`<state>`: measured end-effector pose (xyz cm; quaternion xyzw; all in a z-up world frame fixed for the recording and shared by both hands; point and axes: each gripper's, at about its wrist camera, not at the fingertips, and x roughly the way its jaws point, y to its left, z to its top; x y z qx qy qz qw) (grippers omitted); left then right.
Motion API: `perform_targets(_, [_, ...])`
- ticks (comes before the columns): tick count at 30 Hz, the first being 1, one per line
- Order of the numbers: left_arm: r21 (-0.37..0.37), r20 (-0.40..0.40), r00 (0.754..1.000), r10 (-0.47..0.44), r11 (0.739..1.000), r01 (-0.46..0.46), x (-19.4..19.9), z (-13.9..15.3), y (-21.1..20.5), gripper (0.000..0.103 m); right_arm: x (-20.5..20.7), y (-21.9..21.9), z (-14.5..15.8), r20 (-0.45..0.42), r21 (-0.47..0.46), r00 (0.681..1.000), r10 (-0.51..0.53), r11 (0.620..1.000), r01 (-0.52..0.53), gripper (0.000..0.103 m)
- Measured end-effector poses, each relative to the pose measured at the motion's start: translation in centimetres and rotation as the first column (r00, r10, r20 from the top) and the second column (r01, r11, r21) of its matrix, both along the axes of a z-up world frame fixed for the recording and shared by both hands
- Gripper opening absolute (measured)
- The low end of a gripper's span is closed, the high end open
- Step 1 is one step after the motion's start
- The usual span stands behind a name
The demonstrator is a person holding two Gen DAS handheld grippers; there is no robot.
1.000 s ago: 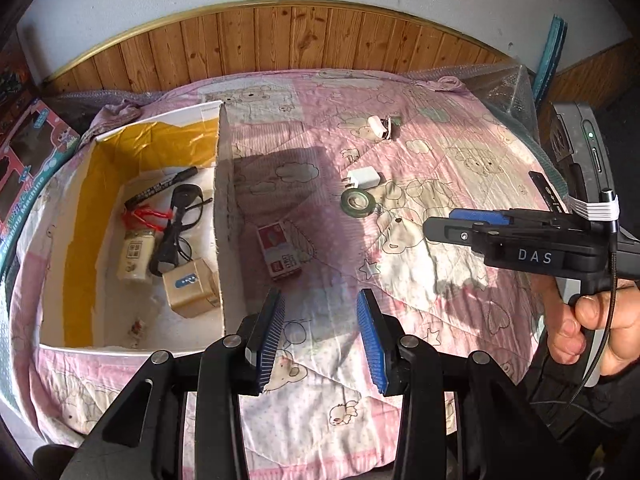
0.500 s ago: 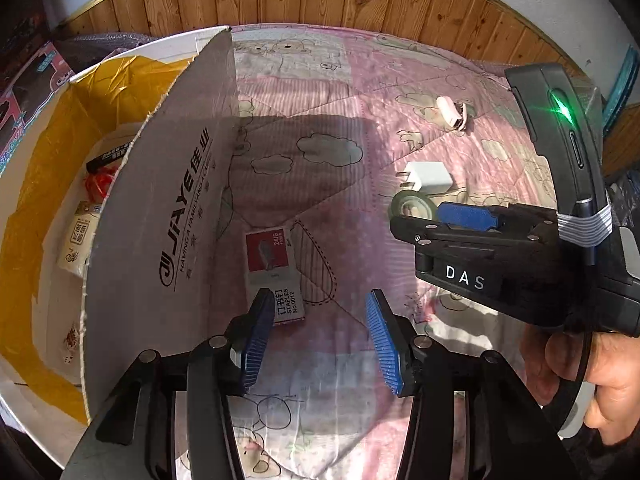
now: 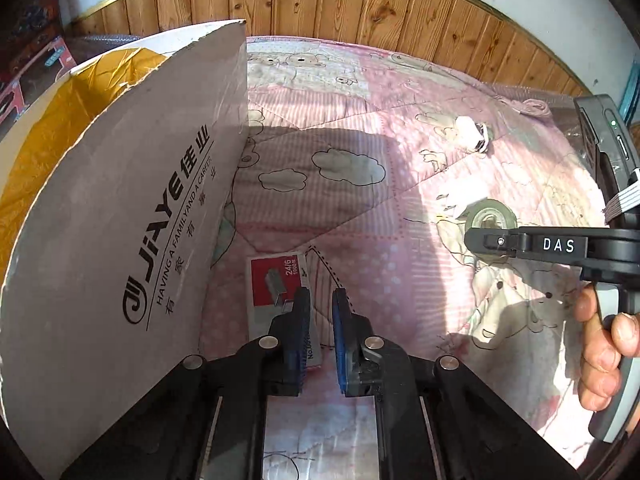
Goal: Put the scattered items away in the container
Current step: 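Grasp the green tape roll with right gripper while left gripper grasps the staples box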
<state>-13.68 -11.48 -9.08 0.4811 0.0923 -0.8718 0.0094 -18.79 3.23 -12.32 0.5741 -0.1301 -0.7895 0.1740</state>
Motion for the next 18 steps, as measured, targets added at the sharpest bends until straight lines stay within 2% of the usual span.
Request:
perform_targets(2, [0.002, 0.004, 1.000, 0.003, 1.000, -0.003, 0.6, 0.3, 0.2, 0.021, 0.6, 0.6, 0.6, 0.000, -0.036, 1.000, -0.017, 0.999, 0.017, 0.010])
perform_targets(4, [-0.022, -0.010, 1.000, 0.021, 1.000, -0.021, 1.1, 0.4, 0.4, 0.046, 1.0, 0.8, 1.1, -0.006, -0.055, 1.000, -0.018, 0.998, 0.018, 0.010])
perform_targets(6, [-0.036, -0.007, 0.999, 0.048, 0.998, -0.048, 1.2, 0.0, 0.6, 0.051, 1.1, 0.5, 1.4, -0.024, -0.070, 1.000, 0.000, 0.998, -0.002, 0.014])
perform_targets(7, [-0.045, 0.010, 0.998, 0.057, 0.997, -0.057, 0.8, -0.5, 0.7, 0.051, 1.1, 0.3, 1.6, -0.043, -0.060, 0.999, 0.005, 0.998, -0.008, 0.015])
perform_targets(9, [-0.100, 0.030, 0.996, 0.084, 0.992, -0.081, 0.0, -1.3, 1.0, 0.051, 1.0, -0.3, 1.5, -0.071, -0.032, 0.997, 0.016, 0.999, -0.019, 0.033])
perform_targets(10, [-0.131, 0.015, 0.995, 0.096, 0.987, -0.093, -0.2, -1.4, 1.2, 0.051, 0.9, -0.7, 1.3, -0.081, -0.018, 0.996, 0.022, 1.000, -0.024, 0.046])
perform_targets(11, [-0.151, 0.003, 0.995, 0.104, 0.983, -0.102, -0.5, -1.6, 1.4, 0.052, 0.7, -1.1, 1.0, -0.096, 0.014, 0.995, 0.029, 1.000, -0.028, 0.047])
perform_targets(14, [-0.178, -0.019, 0.994, 0.104, 0.978, -0.106, -1.3, -1.9, 1.8, 0.052, 0.3, -2.1, -0.6, -0.106, 0.148, 0.992, 0.074, 0.987, -0.058, 0.048])
perform_targets(15, [-0.159, -0.028, 0.995, 0.093, 0.983, -0.096, -1.3, -1.7, 1.8, 0.039, 0.4, -1.9, -1.1, -0.098, 0.156, 0.993, 0.070, 0.986, -0.054, 0.046])
perform_targets(16, [-0.135, -0.031, 0.997, 0.073, 0.988, -0.076, -1.3, -1.5, 1.7, 0.024, 0.4, -1.4, -1.1, -0.096, 0.147, 0.994, 0.057, 0.988, -0.042, 0.036])
perform_targets(17, [-0.109, -0.029, 0.998, 0.051, 0.993, -0.054, -1.3, -1.3, 1.8, 0.020, 0.5, -0.9, -1.1, -0.084, 0.126, 0.995, 0.046, 0.991, -0.035, 0.024])
perform_targets(18, [-0.091, -0.030, 0.999, 0.040, 0.995, -0.043, -1.1, -1.1, 1.8, 0.016, 0.5, -0.2, -0.9, -0.072, 0.091, 0.997, 0.031, 0.996, -0.024, 0.021])
